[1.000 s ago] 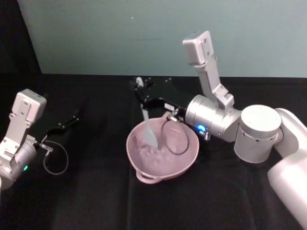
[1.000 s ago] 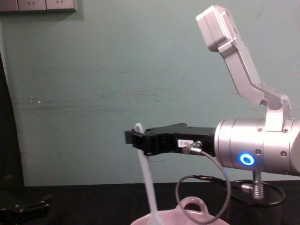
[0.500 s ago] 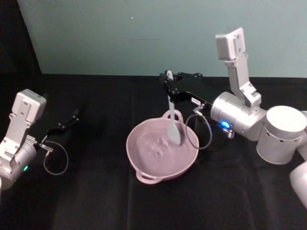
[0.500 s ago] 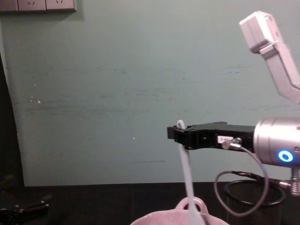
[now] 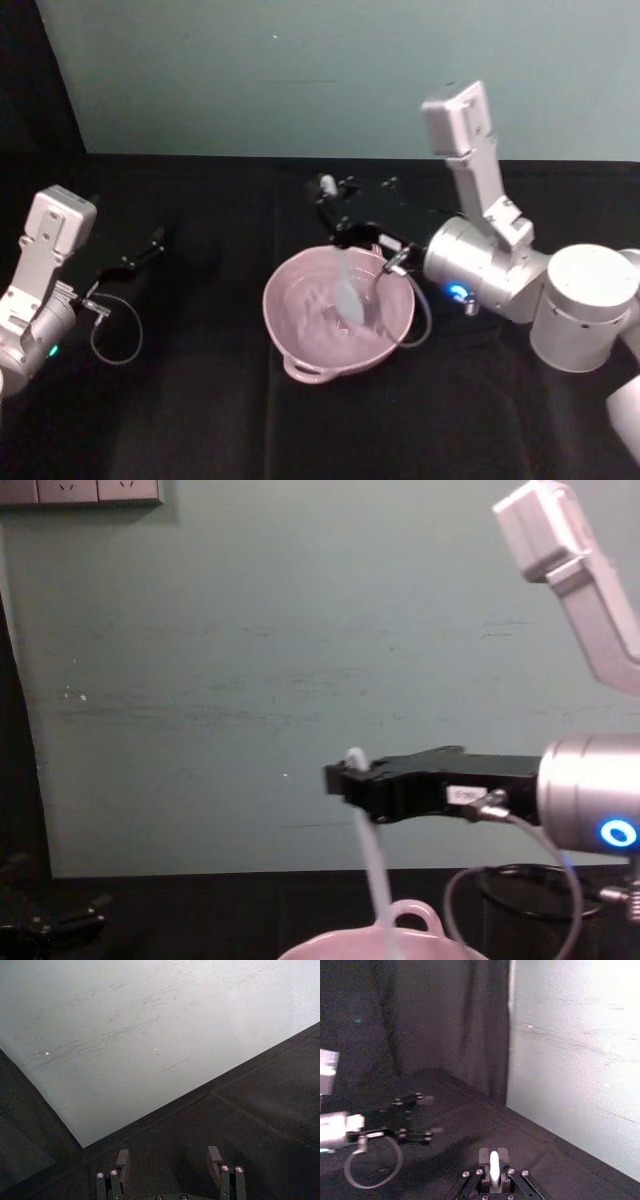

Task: Use the one hand to pick up the spoon and stir the clear water in the bowl.

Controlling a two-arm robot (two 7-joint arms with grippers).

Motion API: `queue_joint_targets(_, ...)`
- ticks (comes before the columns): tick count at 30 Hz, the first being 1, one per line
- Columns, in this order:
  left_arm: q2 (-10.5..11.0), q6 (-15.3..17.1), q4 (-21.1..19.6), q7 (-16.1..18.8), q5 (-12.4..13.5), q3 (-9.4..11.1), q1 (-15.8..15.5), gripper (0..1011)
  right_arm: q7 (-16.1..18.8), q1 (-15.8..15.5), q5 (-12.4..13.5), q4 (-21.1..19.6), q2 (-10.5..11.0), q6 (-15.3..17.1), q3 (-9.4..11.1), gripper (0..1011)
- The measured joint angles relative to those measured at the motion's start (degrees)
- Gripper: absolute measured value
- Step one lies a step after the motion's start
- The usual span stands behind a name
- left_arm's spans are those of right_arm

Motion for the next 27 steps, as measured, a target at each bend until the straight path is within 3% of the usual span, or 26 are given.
queue_joint_targets(9, 0.0, 0.0, 0.0, 0.0, 0.0, 0.0, 0.0, 1011, 1.8, 0.5, -0.7, -0.3, -2.5, -0.1, -3.4, 110)
queue_joint_targets(14, 0.0, 0.0, 0.0, 0.0, 0.0, 0.0, 0.0, 1011, 2.0, 0.7, -0.6, -0.3, -3.1, -0.4, -3.9, 110)
queue_joint_targets(21, 0.0, 0.0, 0.0, 0.0, 0.0, 0.0, 0.0, 1011, 1.7, 0.8, -0.5, -1.6, -2.9, -0.7, -3.1, 110)
queue_joint_targets(27, 0.0, 0.0, 0.0, 0.0, 0.0, 0.0, 0.0, 1011, 0.4, 1.3, -0.3, -4.9, -1.9, -1.1, -0.6, 110)
